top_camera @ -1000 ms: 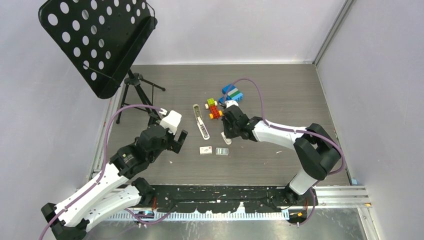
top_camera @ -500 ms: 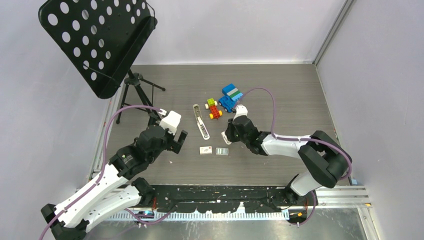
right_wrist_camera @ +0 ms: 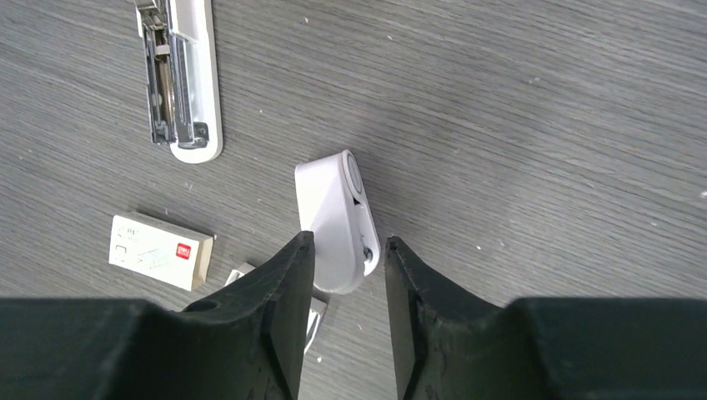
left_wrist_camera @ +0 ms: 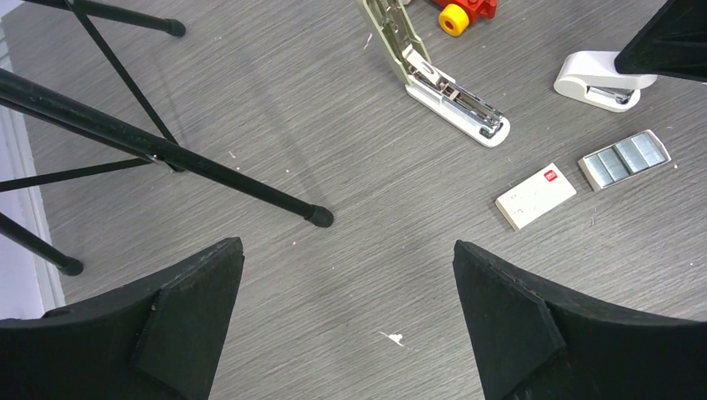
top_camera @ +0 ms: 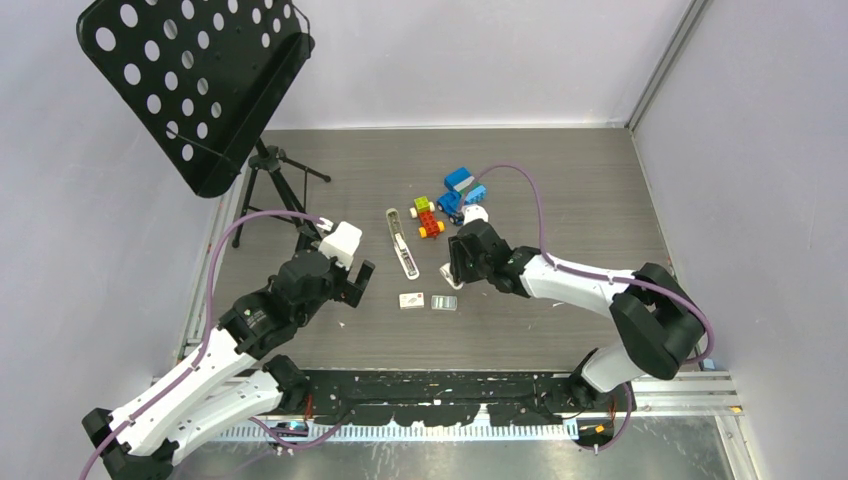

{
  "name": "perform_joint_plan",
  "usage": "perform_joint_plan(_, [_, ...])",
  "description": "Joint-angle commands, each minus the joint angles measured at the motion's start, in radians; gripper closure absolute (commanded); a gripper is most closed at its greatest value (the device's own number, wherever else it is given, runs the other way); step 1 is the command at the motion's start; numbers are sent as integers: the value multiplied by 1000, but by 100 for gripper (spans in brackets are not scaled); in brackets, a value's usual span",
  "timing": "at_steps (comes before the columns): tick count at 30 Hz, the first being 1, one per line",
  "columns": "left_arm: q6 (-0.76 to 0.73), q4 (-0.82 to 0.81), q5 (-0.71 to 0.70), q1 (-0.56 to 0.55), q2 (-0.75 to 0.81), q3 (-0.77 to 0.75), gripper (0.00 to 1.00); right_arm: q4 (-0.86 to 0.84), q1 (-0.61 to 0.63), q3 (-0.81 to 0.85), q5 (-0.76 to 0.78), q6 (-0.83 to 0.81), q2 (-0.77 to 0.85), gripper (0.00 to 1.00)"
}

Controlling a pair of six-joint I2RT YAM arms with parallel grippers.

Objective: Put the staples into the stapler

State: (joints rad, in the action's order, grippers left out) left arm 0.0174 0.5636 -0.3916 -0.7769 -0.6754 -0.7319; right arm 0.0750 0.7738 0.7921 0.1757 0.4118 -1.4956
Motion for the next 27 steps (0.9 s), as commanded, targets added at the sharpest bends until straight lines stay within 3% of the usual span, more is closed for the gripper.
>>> perform_joint_plan(1, [-13,-47,13,5,11,2,0,213,7,113,32,-34,57,57])
perform_joint_plan(9, [-13,-47,22,8,7,2,0,372,9,225,-52,-88,26,50])
perform_joint_plan(27, [-13,-44,36,13,6,3,0,538,9,464,-107,-213,-212,53])
